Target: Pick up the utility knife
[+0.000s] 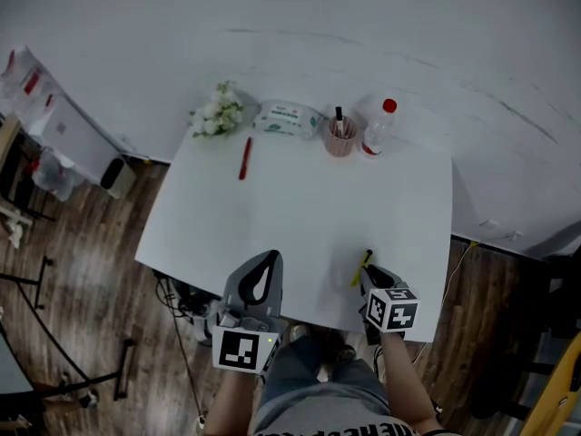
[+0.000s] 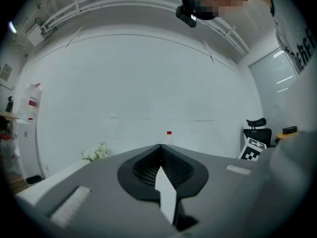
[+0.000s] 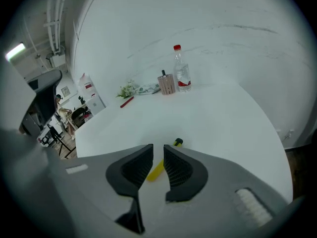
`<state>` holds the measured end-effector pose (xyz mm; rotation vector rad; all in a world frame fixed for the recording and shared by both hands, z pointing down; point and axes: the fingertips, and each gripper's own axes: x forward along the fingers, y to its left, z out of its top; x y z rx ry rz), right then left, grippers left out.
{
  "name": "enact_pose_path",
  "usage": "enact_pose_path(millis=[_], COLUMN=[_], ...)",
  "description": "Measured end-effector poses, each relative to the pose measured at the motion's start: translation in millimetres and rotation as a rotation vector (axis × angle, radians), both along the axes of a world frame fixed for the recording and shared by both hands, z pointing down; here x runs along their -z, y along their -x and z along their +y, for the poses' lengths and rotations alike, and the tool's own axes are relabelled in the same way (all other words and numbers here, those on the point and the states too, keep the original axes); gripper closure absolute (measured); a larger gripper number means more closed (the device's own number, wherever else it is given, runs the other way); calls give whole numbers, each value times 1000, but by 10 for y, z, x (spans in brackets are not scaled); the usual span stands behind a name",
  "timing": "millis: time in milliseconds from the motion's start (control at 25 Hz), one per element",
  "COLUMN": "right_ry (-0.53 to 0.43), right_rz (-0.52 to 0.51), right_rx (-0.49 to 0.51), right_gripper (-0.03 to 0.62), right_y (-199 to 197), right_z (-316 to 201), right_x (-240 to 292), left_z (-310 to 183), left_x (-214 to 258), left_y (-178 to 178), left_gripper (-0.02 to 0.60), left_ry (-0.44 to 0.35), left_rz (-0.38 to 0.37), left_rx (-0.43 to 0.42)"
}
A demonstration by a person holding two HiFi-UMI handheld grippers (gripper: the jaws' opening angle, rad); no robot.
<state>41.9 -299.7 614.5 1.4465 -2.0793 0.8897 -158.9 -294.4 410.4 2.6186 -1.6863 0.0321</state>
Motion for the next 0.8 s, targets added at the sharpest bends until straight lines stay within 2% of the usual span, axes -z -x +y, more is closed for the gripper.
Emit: enact_pose_path(millis=[480, 800], right_ry=[67, 86], right_rz=[49, 141], right_rx=[-74, -90], right_gripper=[485, 464], right_y=[-55, -76], right_z=[-64, -154], right_x=[-282, -384], left_z=[-149, -209], left_x=[-107, -166], left_y=[80, 116], left_gripper=[561, 561], left_ry=[22, 40], left_rz=[2, 2], left_rx=[-24, -32])
